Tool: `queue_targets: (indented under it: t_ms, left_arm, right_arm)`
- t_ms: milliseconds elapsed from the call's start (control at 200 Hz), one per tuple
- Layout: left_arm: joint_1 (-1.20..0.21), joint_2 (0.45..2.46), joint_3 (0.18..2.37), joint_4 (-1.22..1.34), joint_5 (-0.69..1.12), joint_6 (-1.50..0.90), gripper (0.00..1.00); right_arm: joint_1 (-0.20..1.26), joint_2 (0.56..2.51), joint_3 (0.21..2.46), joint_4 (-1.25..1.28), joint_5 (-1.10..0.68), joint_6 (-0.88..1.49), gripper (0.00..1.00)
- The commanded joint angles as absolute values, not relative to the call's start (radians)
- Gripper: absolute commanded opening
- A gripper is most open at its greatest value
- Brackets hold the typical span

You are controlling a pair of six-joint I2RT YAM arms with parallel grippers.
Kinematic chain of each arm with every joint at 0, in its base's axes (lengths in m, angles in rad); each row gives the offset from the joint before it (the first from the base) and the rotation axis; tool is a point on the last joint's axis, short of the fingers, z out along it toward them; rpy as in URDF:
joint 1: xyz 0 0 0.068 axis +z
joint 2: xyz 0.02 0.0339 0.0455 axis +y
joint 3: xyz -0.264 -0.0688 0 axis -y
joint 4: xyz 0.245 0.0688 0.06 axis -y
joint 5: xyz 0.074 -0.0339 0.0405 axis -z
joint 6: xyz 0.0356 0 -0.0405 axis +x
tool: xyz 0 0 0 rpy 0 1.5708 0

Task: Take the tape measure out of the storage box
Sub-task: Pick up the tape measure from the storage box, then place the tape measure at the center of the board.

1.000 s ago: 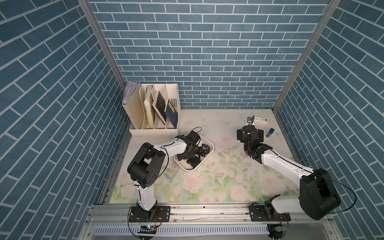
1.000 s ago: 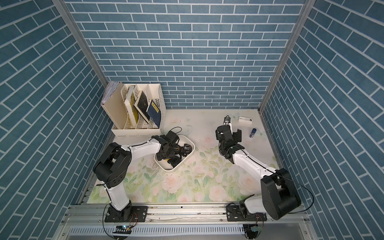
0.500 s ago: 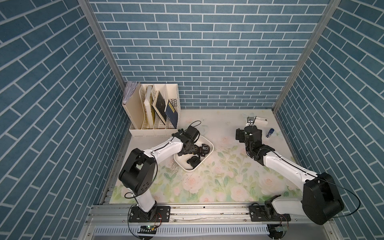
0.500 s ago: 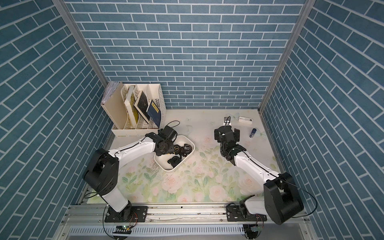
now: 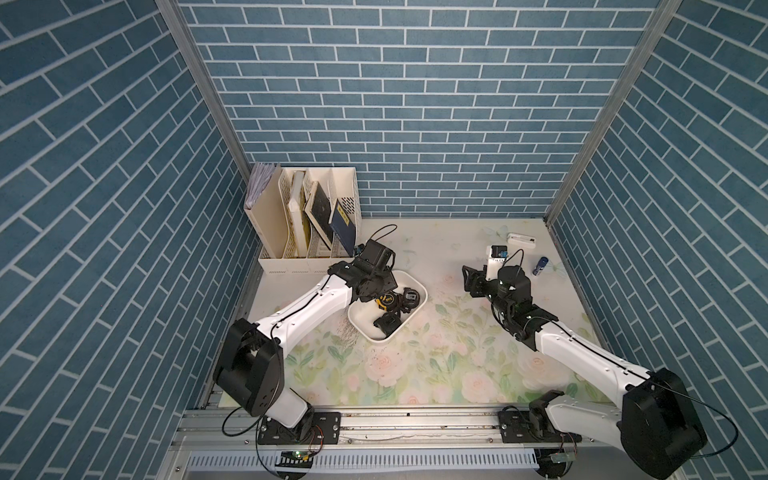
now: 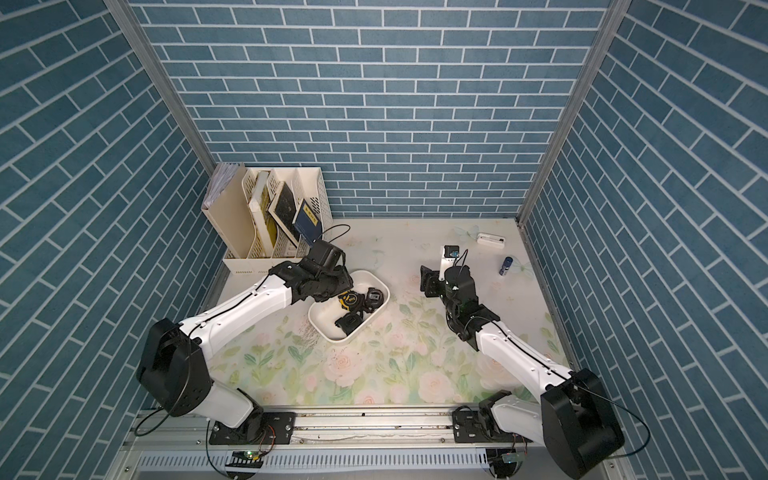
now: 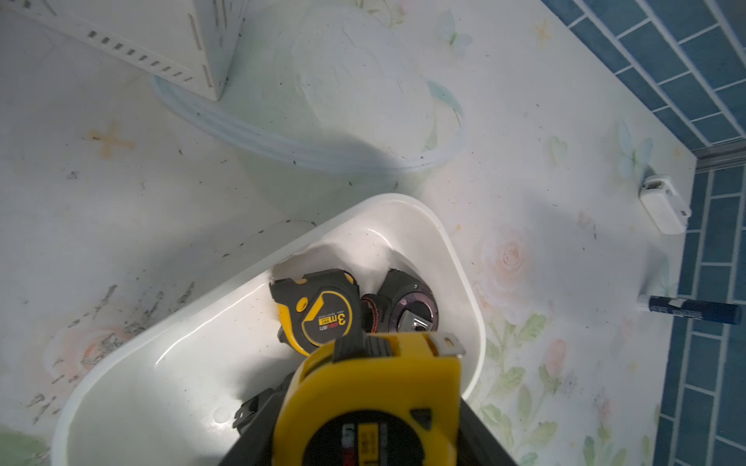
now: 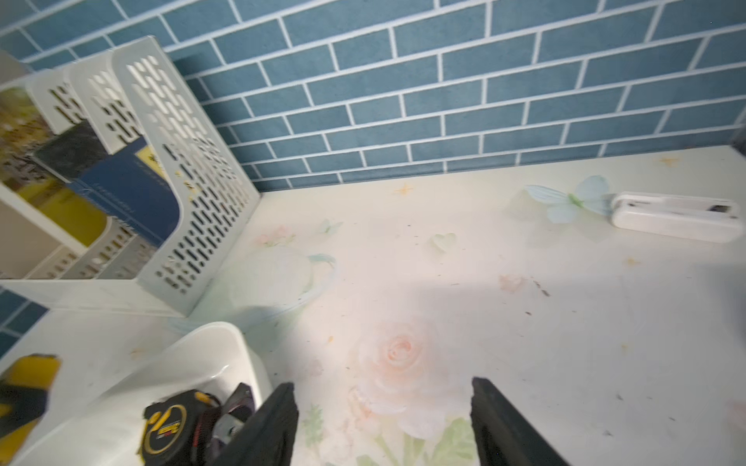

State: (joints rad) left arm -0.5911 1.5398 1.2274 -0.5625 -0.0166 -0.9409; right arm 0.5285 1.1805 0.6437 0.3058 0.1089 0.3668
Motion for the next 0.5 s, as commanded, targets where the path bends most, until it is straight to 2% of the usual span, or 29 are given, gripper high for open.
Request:
queue_targets:
  t_ms: [0, 495]
  left_arm:
    - [-0.586, 1.512, 1.263, -0.509, 0.011, -0.969, 0.00]
    - [-0.598, 1.490, 1.234, -0.279, 0.173, -1.124, 0.00]
  right_arm:
    - [0.560, 1.189, 0.652, 0.410, 0.012, 0.401, 0.67]
    - [0.692, 1.297, 0.647, 0.701, -0.135, 0.400, 0.69]
